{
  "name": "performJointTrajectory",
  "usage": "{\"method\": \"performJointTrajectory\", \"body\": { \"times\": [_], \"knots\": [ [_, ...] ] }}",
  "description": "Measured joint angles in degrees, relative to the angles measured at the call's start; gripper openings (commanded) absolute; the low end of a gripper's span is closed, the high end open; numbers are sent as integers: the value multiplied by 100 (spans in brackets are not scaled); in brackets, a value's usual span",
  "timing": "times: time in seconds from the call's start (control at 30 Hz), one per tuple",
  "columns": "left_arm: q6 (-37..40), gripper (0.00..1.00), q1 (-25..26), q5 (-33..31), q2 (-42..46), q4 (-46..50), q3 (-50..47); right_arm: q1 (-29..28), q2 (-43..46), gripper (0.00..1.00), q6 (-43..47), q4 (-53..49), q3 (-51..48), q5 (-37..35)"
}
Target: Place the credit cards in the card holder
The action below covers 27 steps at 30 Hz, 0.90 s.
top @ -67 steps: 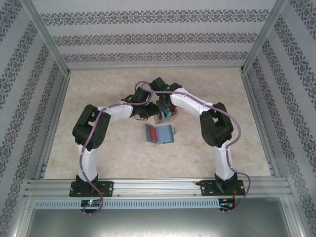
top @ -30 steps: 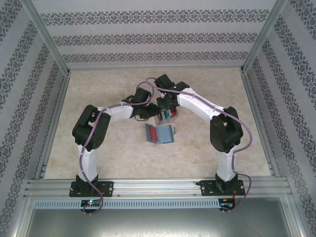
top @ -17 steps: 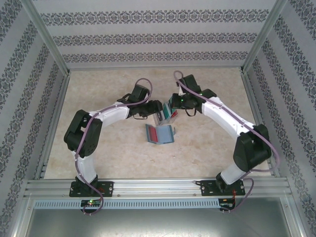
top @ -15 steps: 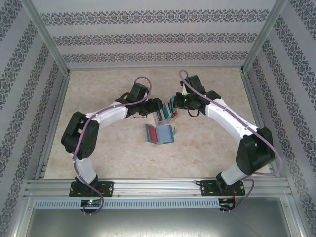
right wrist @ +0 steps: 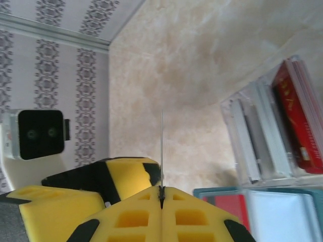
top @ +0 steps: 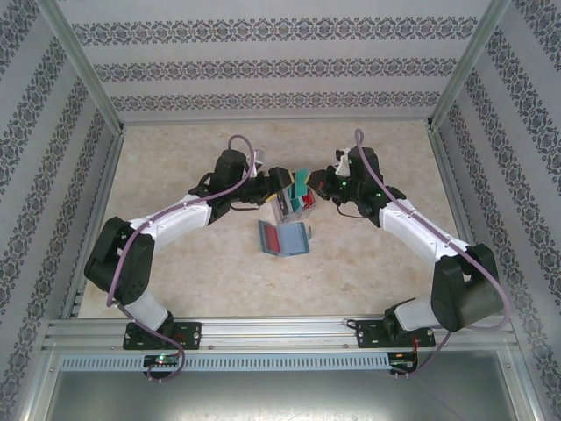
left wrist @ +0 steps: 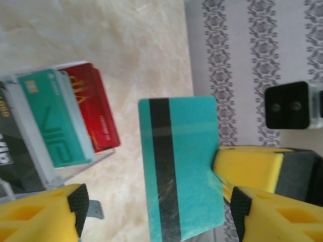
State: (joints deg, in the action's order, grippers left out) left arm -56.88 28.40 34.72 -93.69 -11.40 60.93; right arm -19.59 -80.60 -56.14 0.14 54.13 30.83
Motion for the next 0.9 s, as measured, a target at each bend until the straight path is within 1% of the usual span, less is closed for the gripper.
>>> {"method": "performJointTrajectory", "body": {
  "times": [0.17,0.2,0.27,0.33,0.5,0.57,0.6,0.63,0.67,0.7,0.73,0.83,0.9],
  "knots": [
    [-149,62,-28,225,0,-28,168,68,20,0,-411,444,-85,369],
    [-177,59,-39,278,0,-28,216,96,20,0,-516,564,-129,446],
    [-254,52,-57,352,-2,-94,273,162,20,0,-721,802,-210,581],
    [-398,42,-74,433,-2,-216,273,212,13,0,-901,968,-251,706],
    [-739,27,-107,433,-2,-358,234,267,-76,0,-1104,1211,-258,896],
    [-876,20,-116,435,-2,-387,212,291,-149,0,-1152,1266,-264,955],
    [-953,13,-127,433,-2,-424,190,299,-186,0,-1167,1274,-267,981],
    [-1040,10,-149,433,-2,-446,164,302,-219,0,-1180,1283,-267,1010],
    [-1117,9,-153,437,-2,-448,151,299,-240,0,-1193,1290,-267,1025],
    [-1202,3,-162,450,-2,-455,144,299,-269,0,-1235,1287,-267,1045],
    [-1276,0,-170,459,-2,-466,144,302,-297,0,-1263,1292,-269,1058],
    [-1561,0,-179,476,-9,-501,136,339,-348,3,-1322,1311,-267,1137],
    [-1816,0,-179,474,-9,-658,39,356,-352,8,-1364,1318,-267,1178]
  ]
}}
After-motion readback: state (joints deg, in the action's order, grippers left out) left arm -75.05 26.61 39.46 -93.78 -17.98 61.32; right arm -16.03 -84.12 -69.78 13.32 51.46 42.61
